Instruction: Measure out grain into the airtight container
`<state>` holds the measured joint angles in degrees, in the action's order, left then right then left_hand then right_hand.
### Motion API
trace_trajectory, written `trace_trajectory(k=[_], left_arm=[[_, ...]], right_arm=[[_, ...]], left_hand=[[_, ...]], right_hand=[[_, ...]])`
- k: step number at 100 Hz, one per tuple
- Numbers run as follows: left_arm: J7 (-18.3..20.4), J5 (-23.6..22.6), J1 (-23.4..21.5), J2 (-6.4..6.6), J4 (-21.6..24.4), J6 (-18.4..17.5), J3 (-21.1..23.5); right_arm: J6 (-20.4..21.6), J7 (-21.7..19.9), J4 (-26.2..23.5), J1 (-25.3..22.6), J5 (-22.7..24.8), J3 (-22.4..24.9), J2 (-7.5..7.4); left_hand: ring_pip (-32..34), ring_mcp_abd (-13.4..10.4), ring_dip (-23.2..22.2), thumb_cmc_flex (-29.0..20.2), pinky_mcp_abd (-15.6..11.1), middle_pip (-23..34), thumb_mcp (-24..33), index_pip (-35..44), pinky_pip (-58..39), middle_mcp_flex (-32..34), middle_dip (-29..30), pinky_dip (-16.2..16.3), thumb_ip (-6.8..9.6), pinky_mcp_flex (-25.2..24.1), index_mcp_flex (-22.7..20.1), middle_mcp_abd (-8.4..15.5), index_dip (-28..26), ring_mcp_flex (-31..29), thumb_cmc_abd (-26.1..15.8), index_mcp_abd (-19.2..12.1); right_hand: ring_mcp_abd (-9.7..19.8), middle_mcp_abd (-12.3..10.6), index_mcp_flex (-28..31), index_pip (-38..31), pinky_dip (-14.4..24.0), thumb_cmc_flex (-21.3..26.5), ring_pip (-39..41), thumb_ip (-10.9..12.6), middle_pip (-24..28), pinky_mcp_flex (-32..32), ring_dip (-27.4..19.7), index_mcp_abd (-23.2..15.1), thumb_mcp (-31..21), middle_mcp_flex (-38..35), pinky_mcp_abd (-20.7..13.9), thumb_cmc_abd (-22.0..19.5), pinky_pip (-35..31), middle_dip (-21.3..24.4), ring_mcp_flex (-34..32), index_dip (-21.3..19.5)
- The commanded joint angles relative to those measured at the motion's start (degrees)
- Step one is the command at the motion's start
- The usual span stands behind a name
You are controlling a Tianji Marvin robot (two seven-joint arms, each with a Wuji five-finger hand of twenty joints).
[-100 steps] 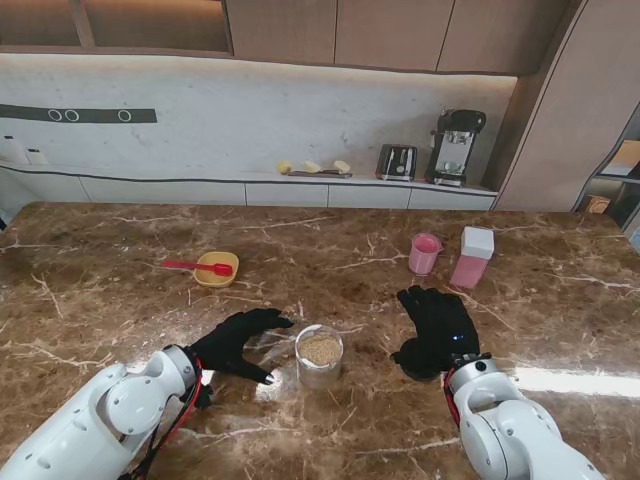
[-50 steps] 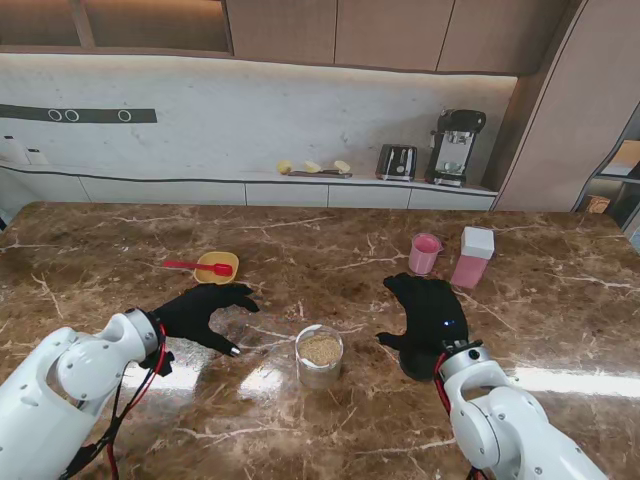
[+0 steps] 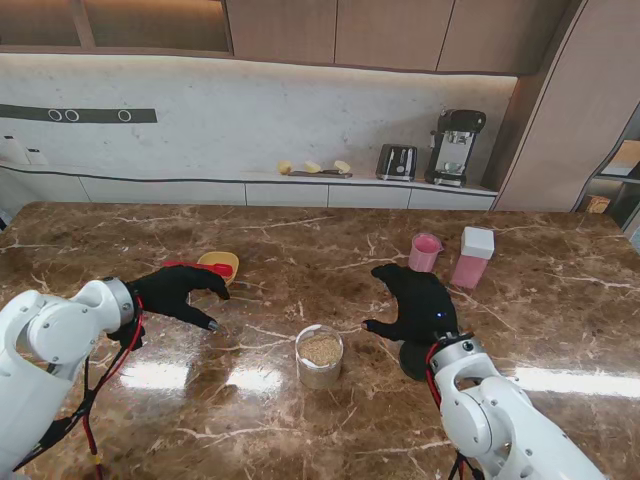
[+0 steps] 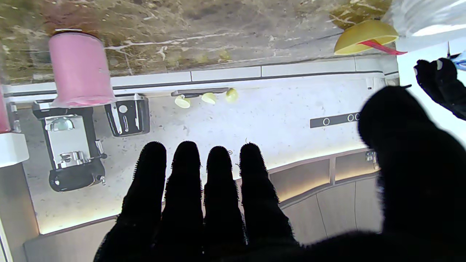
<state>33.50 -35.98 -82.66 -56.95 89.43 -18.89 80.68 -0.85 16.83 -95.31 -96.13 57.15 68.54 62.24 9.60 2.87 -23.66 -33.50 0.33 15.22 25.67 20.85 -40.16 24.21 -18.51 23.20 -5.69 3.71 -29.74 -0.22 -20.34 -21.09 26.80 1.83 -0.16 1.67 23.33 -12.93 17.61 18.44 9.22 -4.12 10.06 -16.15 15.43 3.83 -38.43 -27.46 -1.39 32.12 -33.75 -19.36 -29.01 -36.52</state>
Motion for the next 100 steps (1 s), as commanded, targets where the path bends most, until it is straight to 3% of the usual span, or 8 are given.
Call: trace_trajectory(k=[1, 7, 16, 25, 35, 48, 64, 100], left_arm=[[0.37, -0.82, 1.69, 0.99, 0.61, 0.64, 0.65], [1.74, -1.9, 2.59, 1.24, 0.79, 1.1, 0.92], [3.74, -3.87, 4.16, 1.61, 0.68, 1.31, 1.15], [5.57, -5.23, 5.48, 1.84, 0.69, 2.75, 1.14], [7.32, -7.13, 6.51, 2.07, 1.19, 3.66, 1.29], [8.73, -10.55, 7.47, 2.19, 1.84, 4.46, 1.54], [12.56, -12.81, 9.24, 2.57, 1.89, 6.58, 0.76], [14.06, -16.87, 14.24, 2.66, -1.91, 7.3, -3.07]], right_arm=[[0.0, -0.58, 0.84, 0.37, -0.43, -0.39, 0.64], [0.1, -0.39, 1.3, 0.94, -1.09, -0.7, 0.76], [0.38, -0.26, 1.74, 1.69, -1.65, -0.88, 0.88], [0.84, 0.26, 2.2, 2.28, -2.48, -0.9, 1.07], [1.35, 1.37, 2.57, 2.38, -3.1, -0.42, 1.3], [1.57, 0.92, 2.37, 2.01, -3.92, 0.4, 1.37], [2.21, 1.37, 2.18, 1.61, -4.55, 1.07, 1.53], [2.26, 1.27, 1.74, 1.25, -5.04, 1.41, 1.61]], left_hand=[[1.79, 0.72, -1.07, -1.65, 0.65, 0.69, -0.98, 0.64, -2.7, 1.34, -0.11, -0.2, 1.45, 0.23, -1.68, -0.1, 0.72, -2.53, -1.58, 0.08], [2.05, 0.85, -1.57, -2.33, 2.38, 0.77, -0.93, 0.81, -3.52, 1.87, -0.59, 0.11, 1.53, 0.12, -1.94, -0.06, 0.65, -2.56, -2.29, -0.13], [2.16, 0.96, -2.29, -2.86, 2.48, 1.18, -0.83, 1.02, -3.69, 2.24, -1.98, 0.78, 1.47, -0.38, -2.25, -0.08, 0.52, -2.23, -2.89, -0.17], [2.27, 1.14, -3.27, -3.42, 5.0, 1.09, -0.55, 1.22, -4.35, 3.07, -3.4, 2.77, 1.48, -0.97, -2.89, 0.19, 0.4, -2.39, -2.98, -0.56], [2.5, 1.22, -3.76, -3.82, 5.38, 1.54, -0.2, 1.92, -4.21, 3.87, -4.09, 3.48, 1.47, -1.4, -4.37, 0.28, 0.14, -2.6, -3.26, -0.84], [3.85, 2.28, -7.22, -3.88, 8.45, 2.31, 0.72, 2.54, -3.85, 5.64, -7.2, 8.45, 1.32, -2.21, -6.46, 0.16, -0.02, -3.56, -3.54, -1.07], [4.56, 2.87, -8.75, -4.3, 8.85, 2.8, 0.66, 2.47, -3.12, 6.57, -8.42, 9.6, 1.15, -2.5, -8.1, -0.06, 0.29, -3.98, -3.89, -0.99], [6.38, 3.52, -12.92, -5.75, 9.59, 4.23, 0.88, 2.85, -2.4, 6.28, -11.74, 12.24, 1.03, -3.12, -10.05, -0.22, 0.67, -3.5, -5.44, -1.64]], right_hand=[[1.29, -0.56, 1.1, -0.21, -1.7, -2.51, -0.88, 1.88, -1.25, -0.11, -1.3, -0.84, -1.05, -0.49, -1.62, -0.8, -1.04, 1.2, -1.22, 0.77], [1.03, -0.39, 1.06, -0.19, -1.91, -2.48, -0.79, 1.89, -1.21, 0.13, -1.29, -0.8, -1.15, -0.39, -1.3, -0.92, -1.2, 1.22, -1.12, 0.83], [0.85, -0.27, 1.06, -0.2, -2.1, -2.62, -0.61, 1.89, -1.21, 0.54, -1.19, -0.88, -1.31, -0.16, -0.78, -1.24, -1.62, 1.27, -0.9, 0.9], [0.77, -0.24, 1.04, -0.19, -2.18, -2.68, -0.44, 1.87, -1.14, 0.59, -1.06, -0.94, -1.44, -0.25, -0.39, -1.37, -2.08, 1.25, -0.93, 0.97], [0.69, -0.26, 1.23, -0.24, -2.26, -2.56, -0.41, 1.86, -1.13, 0.64, -1.0, -0.96, -1.6, -0.38, -0.2, -1.32, -2.39, 1.25, -0.99, 1.02], [0.61, -0.01, 0.92, -0.05, -2.44, -2.5, -0.65, 1.83, -1.44, 1.12, -1.01, -0.85, -1.75, 0.07, -0.05, -1.47, -2.45, 1.36, -0.54, 1.17], [0.57, -0.08, 1.22, -0.14, -2.61, -2.45, -0.7, 1.76, -1.48, 1.09, -0.96, -0.92, -1.88, -0.07, 0.03, -1.47, -2.57, 1.35, -0.56, 1.22], [0.41, 0.09, 1.22, -0.11, -2.81, -2.44, -0.79, 1.69, -1.63, 1.32, -0.88, -0.87, -2.01, 0.0, 0.59, -1.55, -2.73, 1.35, -0.39, 1.39]])
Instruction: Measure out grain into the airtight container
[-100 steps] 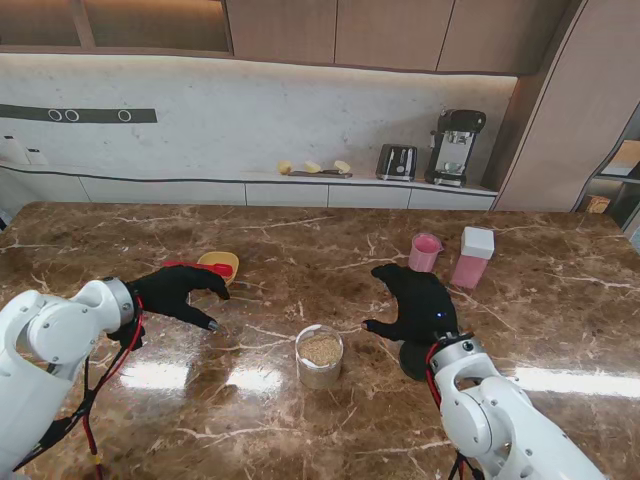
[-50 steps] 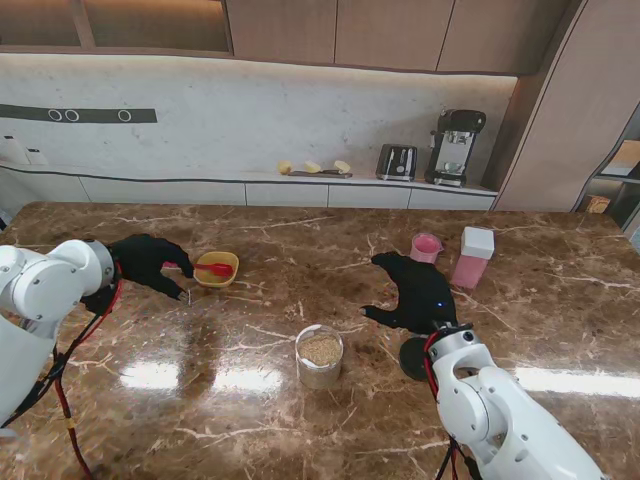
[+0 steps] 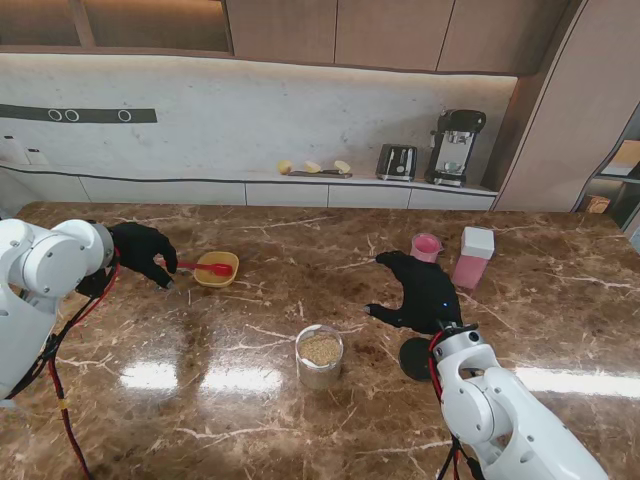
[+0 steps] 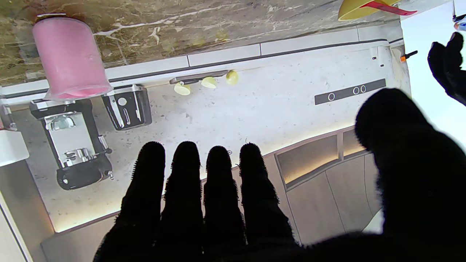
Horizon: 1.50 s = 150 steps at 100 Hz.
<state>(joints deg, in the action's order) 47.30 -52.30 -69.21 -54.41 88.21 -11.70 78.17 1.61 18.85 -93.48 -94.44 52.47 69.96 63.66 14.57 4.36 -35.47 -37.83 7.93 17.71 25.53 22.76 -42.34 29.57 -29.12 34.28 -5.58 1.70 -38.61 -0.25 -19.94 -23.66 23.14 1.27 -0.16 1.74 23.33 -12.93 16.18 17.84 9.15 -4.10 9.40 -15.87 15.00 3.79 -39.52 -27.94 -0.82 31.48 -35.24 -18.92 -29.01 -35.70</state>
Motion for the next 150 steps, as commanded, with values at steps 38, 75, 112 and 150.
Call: trace_trajectory(k=[38, 75, 112, 150], left_arm=[[1.25, -2.05, 6.87, 0.18, -5.28, 0.74, -7.29], [0.78, -2.91, 10.26, 0.12, -8.76, 1.37, -13.27], [-7.14, -3.65, 11.25, -0.87, -13.4, 4.86, -17.14], [-13.31, -3.39, 14.66, -1.57, -19.11, 7.55, -22.96]], right_arm=[[-0.19, -1.14, -0.28, -0.38, -0.74, -0.25, 0.2], [0.06, -0.73, -0.1, -0.57, -1.29, 0.27, 0.33], [0.07, -1.08, -0.26, -0.58, -1.31, 0.11, 0.28], [-0.15, -1.25, -0.16, -0.53, -1.55, 0.18, 0.31]], left_hand=[[0.15, 1.84, -1.73, -9.8, 1.33, 1.26, -7.63, 2.47, 1.78, -1.9, -2.41, 1.91, -0.99, -2.47, -4.2, 0.23, 0.14, 2.05, -3.58, -6.89], [-0.8, 0.92, -1.19, -10.96, 0.55, 0.77, -8.82, 1.29, 3.68, -5.45, -2.23, 1.66, -0.43, -3.97, -0.81, 0.92, 0.49, 5.18, -5.71, -8.74], [-0.08, 0.8, -1.53, -5.47, 0.5, 1.56, -0.85, -5.03, 3.37, -6.14, -2.51, 2.95, 1.1, -3.49, 8.07, 1.14, 3.96, 5.28, -7.04, -9.68], [0.8, 0.8, -2.1, -4.45, 0.72, 2.32, 0.76, -5.1, 1.55, -7.13, -2.8, 3.53, 0.98, -3.03, 9.31, 1.08, 4.85, 5.73, -6.88, -10.05]], right_hand=[[0.13, 0.19, 1.14, -0.15, -1.27, -1.76, -0.6, 1.65, -0.87, 1.12, -0.26, -0.71, -1.26, 0.58, 0.45, -1.16, -1.54, 0.77, -0.35, 0.64], [-0.15, 0.36, 1.25, -0.27, -1.06, -1.74, -0.45, 1.56, -0.74, 1.18, 0.01, -0.63, -1.54, 0.63, 0.77, -1.21, -1.74, 0.59, -0.24, 0.65], [-0.22, 0.32, 1.29, -0.36, -0.82, -1.77, -0.33, 1.53, -0.68, 0.99, 0.15, -0.62, -1.63, 0.59, 0.99, -1.25, -1.99, 0.49, -0.42, 0.65], [-0.31, 0.47, 1.6, -0.55, -0.55, -1.78, -0.19, 1.52, -0.61, 0.7, 0.28, -0.54, -1.82, 0.6, 0.95, -1.38, -2.31, 0.43, -0.56, 0.6]])
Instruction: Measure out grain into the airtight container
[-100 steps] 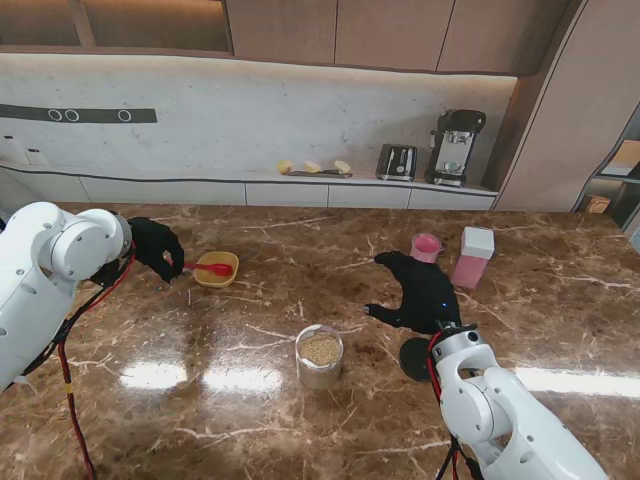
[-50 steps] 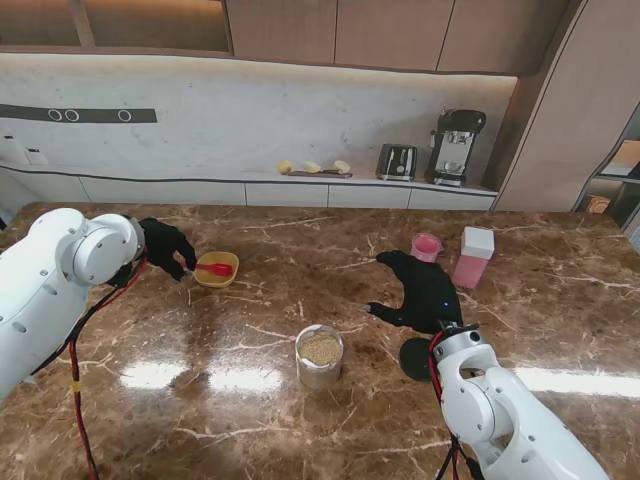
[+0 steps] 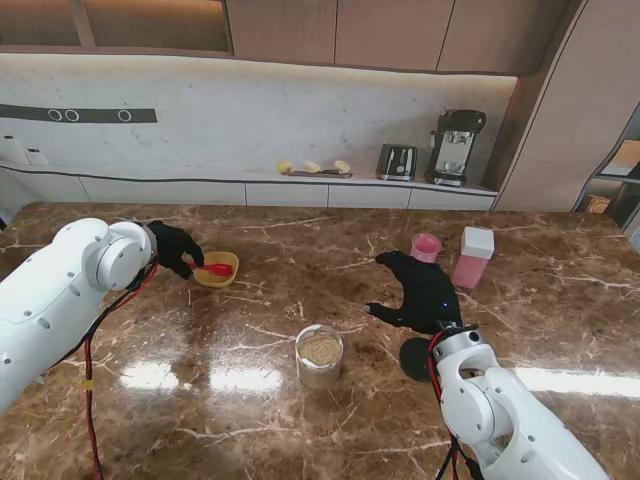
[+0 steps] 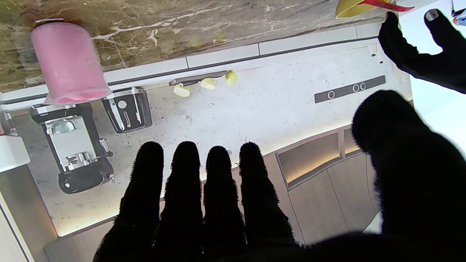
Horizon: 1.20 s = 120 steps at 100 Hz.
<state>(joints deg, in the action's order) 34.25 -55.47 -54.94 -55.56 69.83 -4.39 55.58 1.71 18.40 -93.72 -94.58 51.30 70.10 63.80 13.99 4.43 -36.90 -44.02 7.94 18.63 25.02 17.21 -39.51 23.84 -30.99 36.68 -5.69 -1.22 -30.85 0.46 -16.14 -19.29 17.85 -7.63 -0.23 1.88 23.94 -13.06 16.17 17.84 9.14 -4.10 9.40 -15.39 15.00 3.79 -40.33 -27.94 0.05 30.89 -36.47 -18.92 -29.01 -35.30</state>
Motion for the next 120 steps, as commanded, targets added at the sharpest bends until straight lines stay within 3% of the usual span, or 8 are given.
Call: trace_trajectory(k=[1, 40, 60, 80, 98, 120], left_arm=[[-0.45, -0.18, 0.46, -0.44, -0.86, 0.25, -0.48], [-4.5, 1.34, 3.89, -0.96, -5.28, 1.36, -6.07], [-3.76, 2.15, 4.57, -0.96, -5.28, 1.68, -7.56], [-3.35, 2.0, 5.0, -0.89, -5.45, 1.88, -8.5], [-3.79, 2.25, 5.32, -0.99, -5.97, 2.47, -9.27], [-4.28, 3.28, 6.77, -1.1, -7.63, 3.22, -11.82]], right_arm=[[-0.25, -0.82, 0.08, -0.39, -0.4, 0.04, 0.17], [-0.43, -1.53, -1.03, -1.09, -0.44, 0.77, 0.11], [-0.62, -2.01, -1.48, -1.34, -0.48, 0.98, 0.07], [-0.56, -2.4, -1.73, -1.44, -0.57, 1.07, 0.03], [-0.66, -2.48, -1.91, -1.56, -0.63, 1.19, 0.04], [-0.83, -2.72, -2.14, -1.65, -0.6, 1.23, 0.02]], left_hand=[[1.4, 0.77, -0.68, 1.74, 0.68, 1.42, 1.33, 0.45, -1.35, -1.41, -0.93, 1.16, 1.08, -0.13, 1.63, 0.38, 1.08, 1.4, -1.66, -1.24], [2.15, 0.91, -0.98, 1.81, 0.64, 2.0, 2.8, 1.65, -2.33, -1.18, -1.01, 1.27, 0.84, -0.41, 0.3, 0.4, 1.31, 1.27, -1.96, 0.06], [1.77, 0.44, -0.75, 2.54, 0.45, 1.56, 2.77, -0.15, -2.5, -2.74, -0.74, 1.21, 0.71, -0.44, 3.49, 0.65, 2.48, 2.33, -1.43, 0.58], [1.82, 0.44, -0.7, 2.66, 0.64, 1.69, 3.09, -0.78, -2.25, -3.04, -0.66, 1.06, 0.78, -0.76, 3.26, 0.65, 3.21, 2.37, -1.53, 3.29], [1.91, 0.55, -0.78, 3.06, 0.83, 1.75, 3.53, -3.59, -2.24, -3.94, -0.67, 1.06, 0.8, -0.71, 5.55, -0.26, 4.83, 2.49, -1.91, 9.05], [2.07, 0.65, -0.95, 3.52, 0.84, 1.86, 3.69, -5.47, -2.2, -5.34, -0.84, 1.02, 0.79, -0.9, 6.52, -0.8, 5.99, 3.1, -2.03, 10.41]], right_hand=[[-0.32, 0.38, 0.93, -0.41, -0.53, -1.79, -0.17, 1.52, -0.6, 0.27, 0.29, -0.54, -1.02, 0.6, 0.09, -0.8, -1.07, 0.42, -0.56, 0.21], [-0.55, 0.52, 0.63, -0.45, -0.27, -1.85, 0.14, 1.5, -0.43, 0.32, 0.66, -0.46, -1.17, 0.94, 0.58, -0.87, -1.33, 0.22, -0.29, 0.12], [-0.56, 0.49, 0.65, -0.46, -0.17, -1.91, 0.14, 1.48, -0.43, 0.3, 0.72, -0.47, -1.16, 1.03, 0.58, -0.91, -1.36, 0.2, -0.29, 0.11], [-0.6, 0.5, 0.63, -0.46, -0.09, -1.92, 0.14, 1.49, -0.42, 0.26, 0.74, -0.52, -1.18, 1.1, 0.63, -0.91, -1.4, 0.19, -0.29, 0.09], [-0.69, 0.57, 0.6, -0.45, 0.01, -1.86, 0.15, 1.49, -0.4, 0.24, 0.78, -0.49, -1.22, 1.05, 0.81, -0.91, -1.44, 0.18, -0.29, 0.08], [-0.66, 0.6, 0.52, -0.42, 0.18, -1.86, 0.22, 1.49, -0.4, 0.1, 0.83, -0.48, -1.29, 1.13, 0.88, -0.92, -1.61, 0.18, -0.4, 0.07]])
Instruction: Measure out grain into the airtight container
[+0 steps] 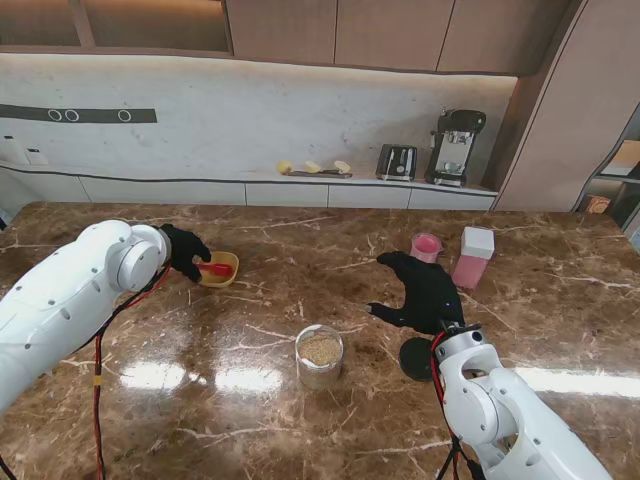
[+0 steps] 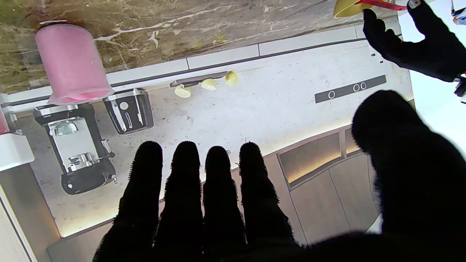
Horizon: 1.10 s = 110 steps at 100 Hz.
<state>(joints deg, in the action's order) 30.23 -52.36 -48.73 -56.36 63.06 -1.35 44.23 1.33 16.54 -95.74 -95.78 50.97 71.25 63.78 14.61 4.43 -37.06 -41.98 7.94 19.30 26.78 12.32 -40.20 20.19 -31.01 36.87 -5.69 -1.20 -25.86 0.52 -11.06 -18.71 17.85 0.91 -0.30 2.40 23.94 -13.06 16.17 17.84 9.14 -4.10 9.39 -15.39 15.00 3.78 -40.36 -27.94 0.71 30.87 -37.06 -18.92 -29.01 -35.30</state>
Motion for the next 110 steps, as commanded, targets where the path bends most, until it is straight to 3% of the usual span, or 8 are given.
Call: trace_trajectory(k=[1, 23, 35, 68, 95, 101, 110], left_arm=[[-0.29, 0.22, 0.66, -0.3, -0.95, 0.19, -0.63], [-0.75, 1.4, 2.53, -0.41, -2.89, 0.69, -3.62], [-0.72, 1.72, 3.11, -0.4, -3.42, 0.66, -4.52], [-2.24, 2.68, 4.01, -0.63, -5.09, -0.04, -6.06], [-5.64, 3.66, 4.25, -1.24, -6.99, 0.03, -6.96], [-6.02, 3.66, 4.28, -1.28, -7.25, 0.19, -7.15], [-7.22, 3.58, 4.2, -1.43, -7.79, 0.29, -7.26]], right_arm=[[-0.47, -0.87, -0.12, -0.45, -0.28, 0.08, 0.04], [-0.66, -1.16, -0.28, -0.49, -0.26, 0.04, 0.01], [-0.73, -1.23, -0.26, -0.45, -0.29, 0.0, 0.01], [-0.87, -1.17, -0.18, -0.43, -0.35, -0.09, 0.03], [-0.89, -1.45, -0.09, -0.34, -0.34, -0.2, -0.02], [-0.89, -1.48, -0.06, -0.31, -0.32, -0.24, -0.02], [-0.93, -1.57, -0.05, -0.27, -0.31, -0.28, -0.04]], left_hand=[[1.5, 0.72, -0.82, 1.5, 0.85, 1.24, 1.95, -0.64, -1.53, -1.69, -0.85, 0.83, 0.79, -0.89, 1.53, -0.96, 0.95, 2.45, -2.02, 2.0], [2.82, 1.43, -2.04, 1.59, 0.62, 1.95, 2.07, -1.13, -1.41, -2.32, -1.6, 0.74, 0.78, -1.17, 1.15, -2.42, 1.43, 2.64, -2.18, 3.87], [3.49, 1.62, -3.1, 1.73, 0.17, 2.66, 1.88, 0.74, -1.4, -2.59, -2.67, 0.65, 0.73, -1.35, 0.04, -2.32, 0.52, 3.2, -2.19, 3.14], [2.78, 0.85, -3.05, 1.16, -1.02, 1.99, 2.35, 11.8, -1.07, -4.57, -2.99, 0.44, 0.88, -1.96, -1.12, -0.93, -8.6, 4.5, -2.74, -0.58], [3.04, 0.73, -2.59, 1.4, -1.15, 2.3, 6.29, 20.14, -1.05, -4.25, -1.93, 0.35, 0.63, -2.01, 0.17, -0.63, -16.83, 4.23, -1.39, -2.14], [3.1, 0.63, -2.53, 1.32, -1.17, 2.36, 6.72, 21.37, -1.14, -4.34, -1.75, 0.33, 0.45, -2.02, 0.7, -0.59, -18.06, 4.23, -1.12, -2.36], [3.43, 0.65, -2.51, 0.04, -1.19, 2.85, 6.38, 24.58, -1.46, -3.7, -1.58, 0.27, -1.43, -1.85, 1.48, -0.52, -22.23, 3.85, 0.07, -3.09]], right_hand=[[-0.59, 0.08, 0.56, -0.44, 0.19, -1.85, 0.2, 1.49, -0.39, 0.1, 0.83, -0.48, -1.28, 1.12, 0.23, -0.92, -1.03, 0.17, -0.37, 0.07], [-0.58, 0.09, 0.44, -0.39, 0.3, -1.89, 0.23, 1.48, -0.38, 0.0, 0.85, -0.47, -1.34, 1.24, 0.22, -0.96, -1.11, 0.18, -0.46, 0.06], [-0.53, 0.04, 0.37, -0.38, 0.35, -1.91, 0.2, 1.49, -0.37, -0.06, 0.84, -0.43, -1.42, 1.26, 0.27, -1.02, -1.14, 0.19, -0.42, 0.05], [-0.67, 0.18, 0.03, -0.25, 0.48, -1.96, 0.23, 1.49, -0.3, -0.11, 0.86, -0.4, -1.86, 1.45, 0.36, -1.26, -1.24, 0.2, -0.36, 0.05], [-0.58, 0.08, -0.14, -0.19, 0.55, -1.83, 0.26, 1.43, -0.23, -0.15, 0.86, -0.37, -2.19, 1.49, 0.34, -1.26, -1.29, 0.22, -0.38, 0.02], [-0.63, 0.09, -0.15, -0.19, 0.56, -1.83, 0.26, 1.41, -0.2, -0.15, 0.86, -0.31, -2.23, 1.45, 0.4, -1.25, -1.29, 0.22, -0.4, 0.02], [-0.71, 0.12, -0.15, -0.19, 0.57, -1.8, 0.28, 1.38, -0.18, -0.15, 0.87, -0.37, -2.27, 1.46, 0.4, -1.24, -1.3, 0.22, -0.42, 0.0]])
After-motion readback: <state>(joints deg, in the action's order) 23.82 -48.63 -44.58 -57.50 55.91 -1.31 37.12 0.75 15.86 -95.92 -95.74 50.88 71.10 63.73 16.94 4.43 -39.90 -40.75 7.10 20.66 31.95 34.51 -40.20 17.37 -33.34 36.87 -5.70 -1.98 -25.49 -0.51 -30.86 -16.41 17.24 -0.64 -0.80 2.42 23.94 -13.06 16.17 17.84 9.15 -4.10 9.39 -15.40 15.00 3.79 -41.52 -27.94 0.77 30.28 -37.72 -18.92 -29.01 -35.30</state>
